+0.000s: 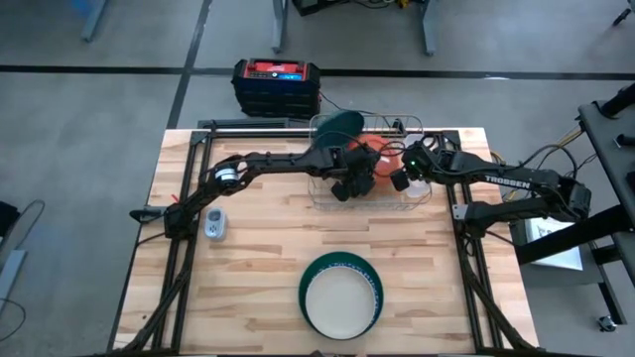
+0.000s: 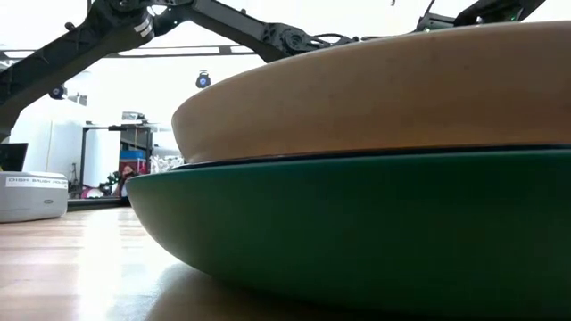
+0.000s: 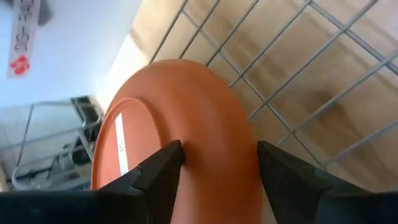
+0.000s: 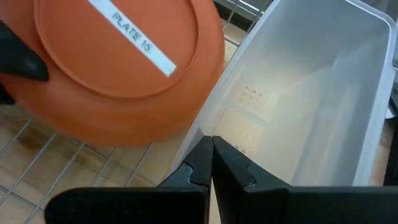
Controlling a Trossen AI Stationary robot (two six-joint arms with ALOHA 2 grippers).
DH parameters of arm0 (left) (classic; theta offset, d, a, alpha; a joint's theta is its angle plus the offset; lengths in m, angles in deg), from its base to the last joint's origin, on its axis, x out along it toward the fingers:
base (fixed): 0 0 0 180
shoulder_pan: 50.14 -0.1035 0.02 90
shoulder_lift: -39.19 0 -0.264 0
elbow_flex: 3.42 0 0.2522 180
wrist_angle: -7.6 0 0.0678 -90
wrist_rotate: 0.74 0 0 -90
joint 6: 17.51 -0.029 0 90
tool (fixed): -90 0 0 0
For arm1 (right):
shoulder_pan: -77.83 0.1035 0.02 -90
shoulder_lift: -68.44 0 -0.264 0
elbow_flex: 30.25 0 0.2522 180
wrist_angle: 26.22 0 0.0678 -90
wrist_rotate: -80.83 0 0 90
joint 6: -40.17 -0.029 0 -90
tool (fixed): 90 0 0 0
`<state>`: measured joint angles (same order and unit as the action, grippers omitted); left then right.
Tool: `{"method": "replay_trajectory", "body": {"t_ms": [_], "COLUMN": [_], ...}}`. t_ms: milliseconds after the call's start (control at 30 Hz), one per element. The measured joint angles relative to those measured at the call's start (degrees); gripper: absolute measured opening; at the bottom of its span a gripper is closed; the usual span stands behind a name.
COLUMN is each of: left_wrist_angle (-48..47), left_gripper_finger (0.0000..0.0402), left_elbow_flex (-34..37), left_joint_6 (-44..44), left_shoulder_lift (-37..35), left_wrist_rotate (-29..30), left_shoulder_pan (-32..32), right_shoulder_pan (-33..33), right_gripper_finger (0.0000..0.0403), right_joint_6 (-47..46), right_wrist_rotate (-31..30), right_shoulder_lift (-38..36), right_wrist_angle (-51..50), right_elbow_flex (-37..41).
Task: Sort dishes
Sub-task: Put the orange plate in the dish rack
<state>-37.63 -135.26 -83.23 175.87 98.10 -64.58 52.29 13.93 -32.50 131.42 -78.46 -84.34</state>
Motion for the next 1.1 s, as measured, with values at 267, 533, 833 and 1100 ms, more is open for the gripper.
{"method": "replay_trajectory", "body": {"t_ms": [267, 533, 833, 1100], "left_wrist_angle": [0.67, 2.69, 4.12, 4.76], "left_gripper_finger": [0.0173, 0.0171, 0.017, 0.0168], "left_elbow_flex": [0.16, -1.48, -4.28, -4.52], "left_joint_6": [-0.47, 6.45, 12.2, 14.77], "left_shoulder_lift": [0.04, 0.09, 0.11, 0.22], "left_wrist_rotate": [10.32, 10.86, 14.37, 18.53], "left_shoulder_pan": [0.01, 0.03, -0.76, -2.09], "right_shoulder_pan": [0.02, 0.02, 0.02, 0.11], "right_gripper_finger": [0.0, 0.0, 0.0, 0.0], "right_joint_6": [0.2, 0.33, 5.88, 22.28], "right_wrist_rotate": [0.39, 0.09, -0.18, 0.2], "right_shoulder_lift": [0.04, 0.04, 0.02, -1.4], "right_wrist_angle": [0.07, 0.02, 1.18, 7.57], "right_elbow_flex": [0.07, 0.07, 0.07, 0.07]}}
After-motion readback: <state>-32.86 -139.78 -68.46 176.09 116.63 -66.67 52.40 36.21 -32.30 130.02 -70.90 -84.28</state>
